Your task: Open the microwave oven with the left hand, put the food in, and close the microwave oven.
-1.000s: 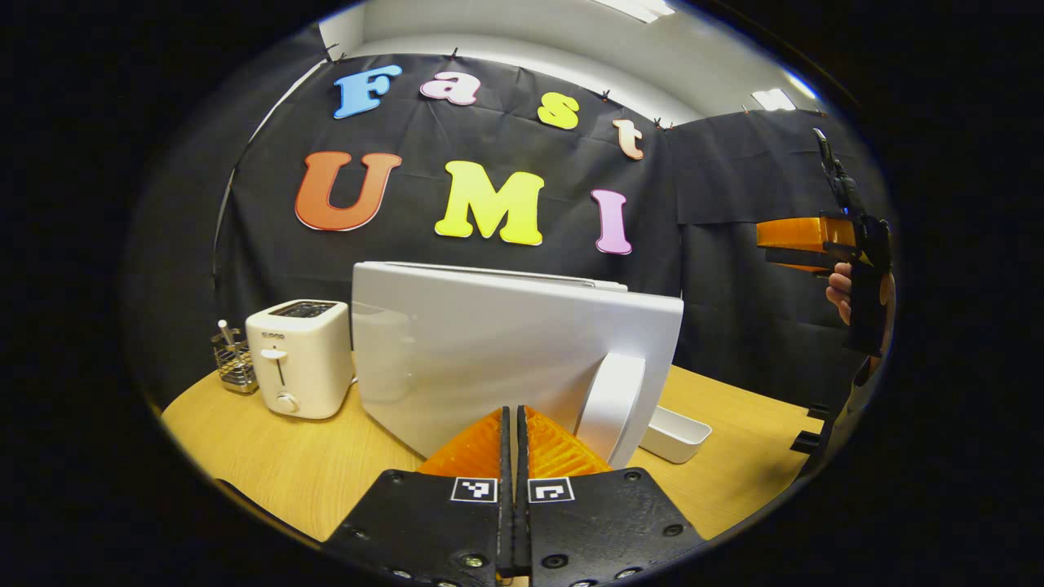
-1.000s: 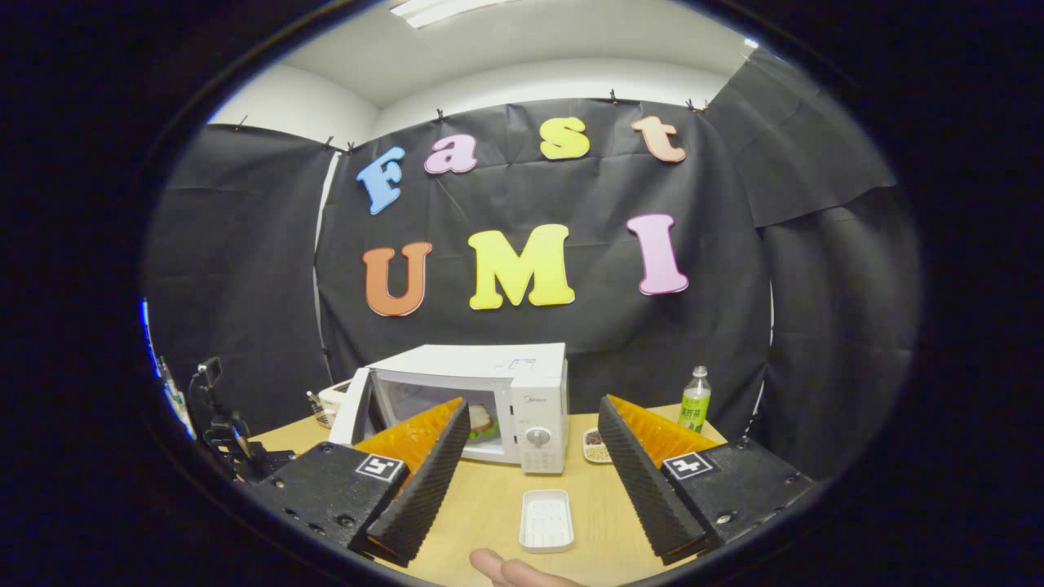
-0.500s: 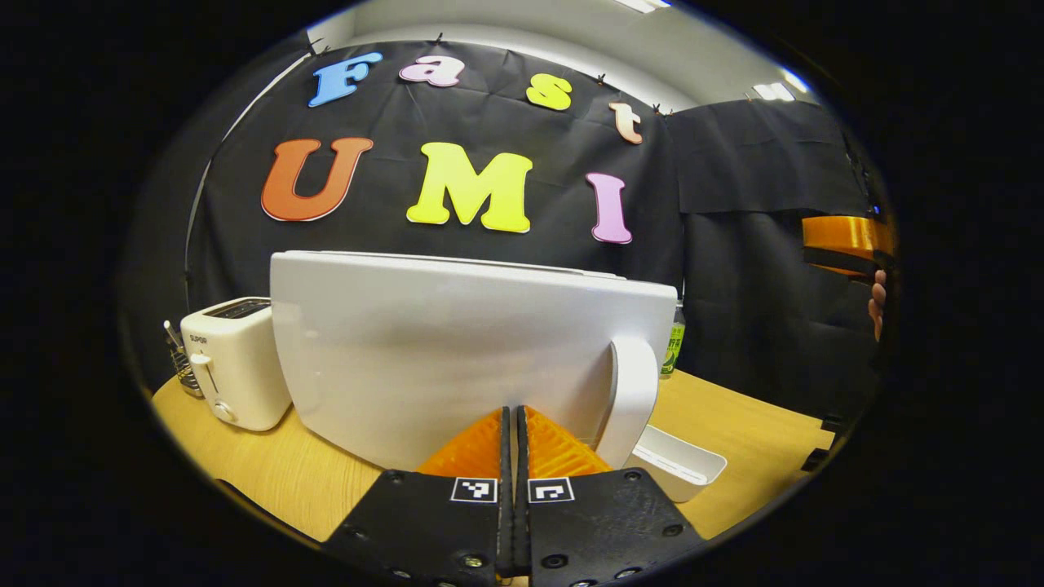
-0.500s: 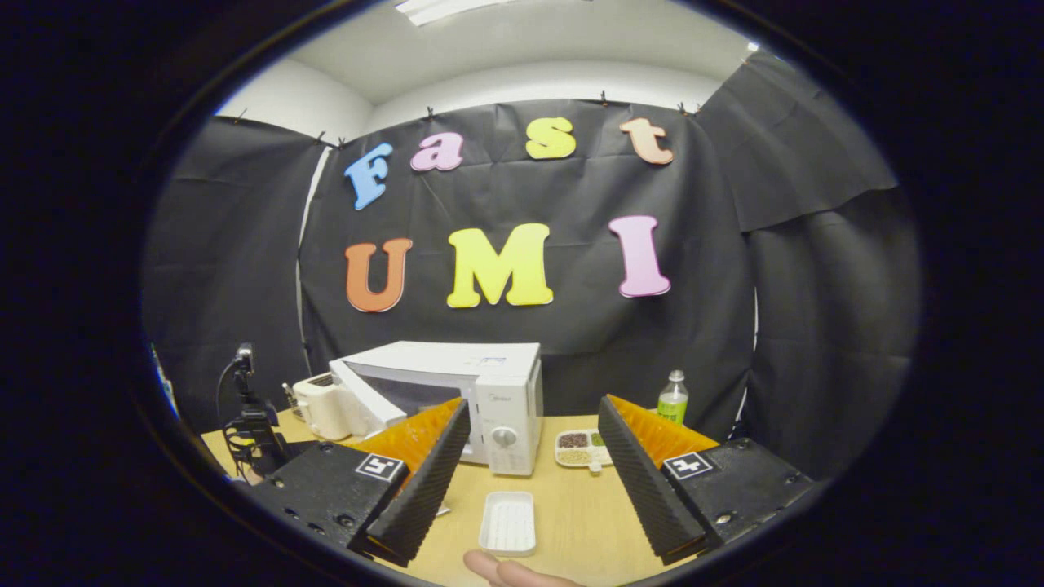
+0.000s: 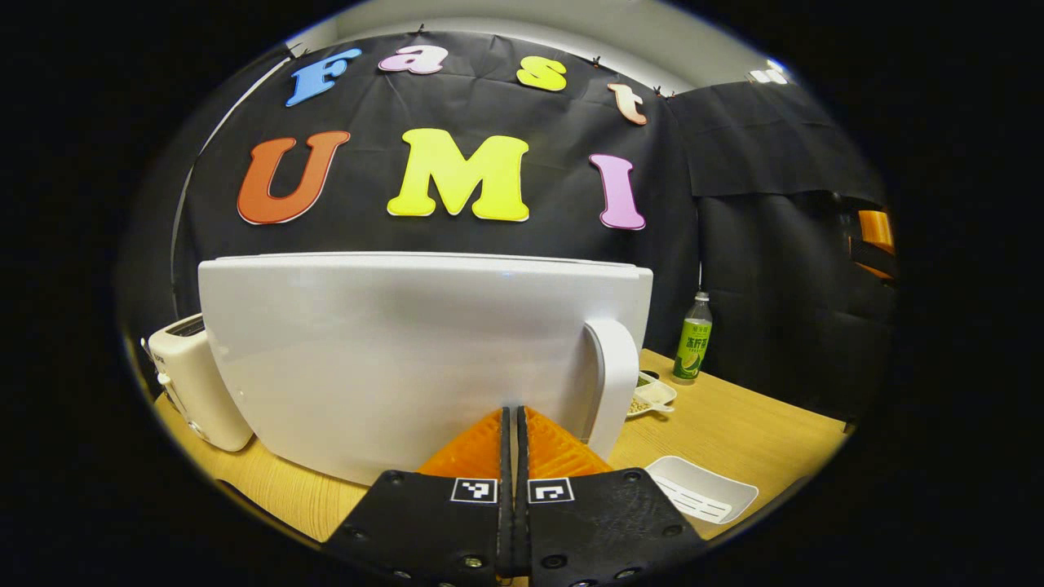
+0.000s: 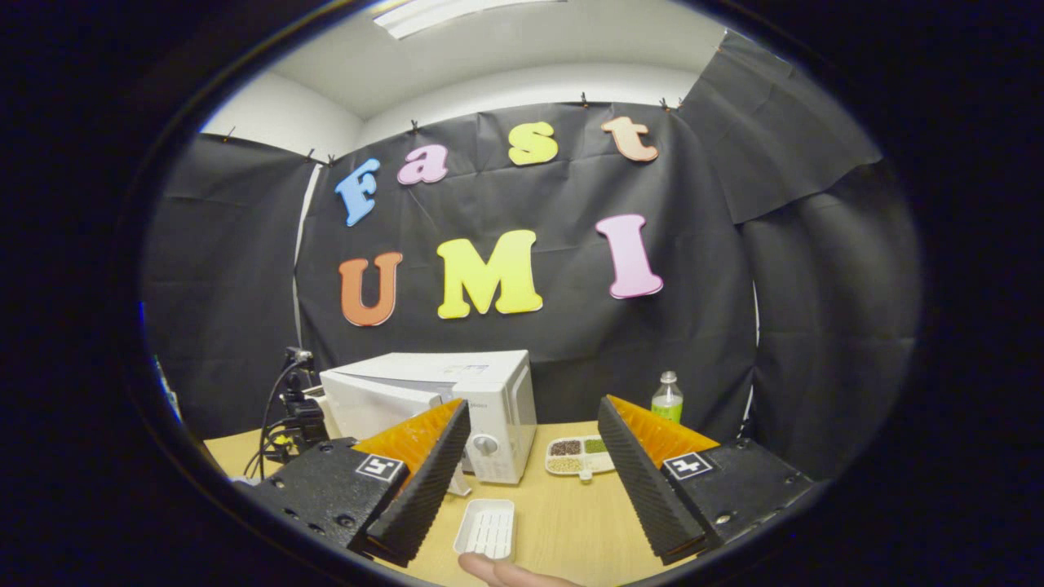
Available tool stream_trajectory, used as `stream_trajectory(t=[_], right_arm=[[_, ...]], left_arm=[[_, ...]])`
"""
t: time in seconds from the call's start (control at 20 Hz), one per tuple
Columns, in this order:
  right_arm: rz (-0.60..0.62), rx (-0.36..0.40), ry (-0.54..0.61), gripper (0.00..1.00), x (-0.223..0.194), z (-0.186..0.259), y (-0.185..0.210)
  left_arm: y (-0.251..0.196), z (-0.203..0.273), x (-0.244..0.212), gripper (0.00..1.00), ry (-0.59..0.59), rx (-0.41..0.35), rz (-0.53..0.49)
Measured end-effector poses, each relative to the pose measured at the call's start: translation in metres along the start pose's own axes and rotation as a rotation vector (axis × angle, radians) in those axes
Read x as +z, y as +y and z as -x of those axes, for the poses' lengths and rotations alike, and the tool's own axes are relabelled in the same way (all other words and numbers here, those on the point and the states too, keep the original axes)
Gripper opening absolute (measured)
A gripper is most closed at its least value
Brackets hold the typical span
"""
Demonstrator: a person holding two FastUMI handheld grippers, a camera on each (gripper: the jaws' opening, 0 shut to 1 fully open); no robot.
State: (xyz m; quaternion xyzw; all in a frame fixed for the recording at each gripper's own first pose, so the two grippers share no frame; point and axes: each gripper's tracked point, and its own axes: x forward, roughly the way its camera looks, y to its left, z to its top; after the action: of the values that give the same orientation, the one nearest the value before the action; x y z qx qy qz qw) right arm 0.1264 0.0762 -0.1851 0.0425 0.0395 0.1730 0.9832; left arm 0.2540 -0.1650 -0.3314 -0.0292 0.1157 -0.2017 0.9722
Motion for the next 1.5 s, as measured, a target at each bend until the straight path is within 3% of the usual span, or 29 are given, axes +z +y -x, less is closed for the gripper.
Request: stream_trajectory(t=[0.25, 0.3, 0.35, 0.4, 0.45, 0.6, 0.85, 0.9, 0.95, 1.0, 1.05, 1.1, 1.15, 1.2, 1.25, 1.3, 1.35, 1.4, 1.45, 1.5], right_arm=[[-0.006, 0.004, 0.02, 0.92, -0.009, 0.004, -0.012], [-0.011, 0.007, 0.03, 1.0, -0.013, 0.007, -0.011], [-0.009, 0.003, 0.037, 0.92, -0.013, 0.01, -0.012], [-0.006, -0.005, 0.04, 1.0, -0.014, 0.013, -0.014], [-0.005, -0.011, 0.042, 0.92, -0.013, 0.017, -0.015], [0.008, -0.03, 0.051, 0.91, -0.014, 0.03, -0.012], [0.015, -0.078, 0.074, 0.91, -0.016, 0.048, -0.01], [0.01, -0.096, 0.073, 1.0, -0.015, 0.05, -0.011], [0.009, -0.114, 0.072, 0.91, -0.014, 0.052, -0.013], [0.012, -0.126, 0.073, 1.0, -0.015, 0.056, -0.012], [0.013, -0.135, 0.077, 0.91, -0.014, 0.059, -0.011], [0.012, -0.141, 0.077, 0.91, -0.013, 0.063, -0.011], [0.011, -0.143, 0.077, 1.0, -0.012, 0.067, -0.009], [0.01, -0.144, 0.076, 1.0, -0.011, 0.072, -0.008], [0.01, -0.149, 0.075, 1.0, -0.008, 0.076, -0.006], [0.011, -0.155, 0.069, 0.91, -0.005, 0.082, -0.006], [0.01, -0.162, 0.061, 0.91, -0.001, 0.088, -0.005], [0.01, -0.168, 0.052, 0.91, 0.004, 0.095, -0.004], [0.009, -0.174, 0.043, 0.91, 0.01, 0.103, -0.002], [0.011, -0.179, 0.032, 1.0, 0.018, 0.111, 0.0]], left_arm=[[0.015, -0.025, -0.011, 0.0, 0.044, 0.073, -0.016], [0.017, -0.027, -0.014, 0.0, 0.05, 0.083, -0.016], [0.018, -0.029, -0.009, 0.0, 0.034, 0.085, -0.02], [0.02, -0.032, -0.01, 0.0, 0.033, 0.092, -0.019], [0.024, -0.038, -0.011, 0.0, 0.026, 0.11, -0.017], [0.024, -0.036, -0.015, 0.0, 0.054, 0.114, -0.013], [0.023, -0.007, -0.017, 0.0, 0.099, 0.186, -0.036], [0.017, 0.004, -0.011, 0.17, 0.091, 0.188, -0.02], [0.011, 0.015, -0.005, 0.14, 0.086, 0.191, -0.002], [0.004, 0.027, 0.001, 0.32, 0.08, 0.189, 0.021], [-0.002, 0.041, 0.008, 0.59, 0.072, 0.19, 0.048], [-0.009, 0.054, 0.016, 0.8, 0.063, 0.189, 0.071], [-0.012, 0.069, 0.026, 0.77, 0.046, 0.197, 0.073], [-0.015, 0.085, 0.037, 0.95, 0.028, 0.205, 0.054], [-0.017, 0.099, 0.047, 0.95, 0.017, 0.22, 0.038], [-0.021, 0.114, 0.055, 0.95, 0.018, 0.222, 0.03], [-0.026, 0.13, 0.063, 0.95, 0.014, 0.225, 0.025], [-0.029, 0.146, 0.073, 0.84, 0.008, 0.23, 0.021], [-0.032, 0.163, 0.084, 0.84, 0.003, 0.236, 0.02], [-0.036, 0.18, 0.094, 0.95, -0.004, 0.239, 0.02]])
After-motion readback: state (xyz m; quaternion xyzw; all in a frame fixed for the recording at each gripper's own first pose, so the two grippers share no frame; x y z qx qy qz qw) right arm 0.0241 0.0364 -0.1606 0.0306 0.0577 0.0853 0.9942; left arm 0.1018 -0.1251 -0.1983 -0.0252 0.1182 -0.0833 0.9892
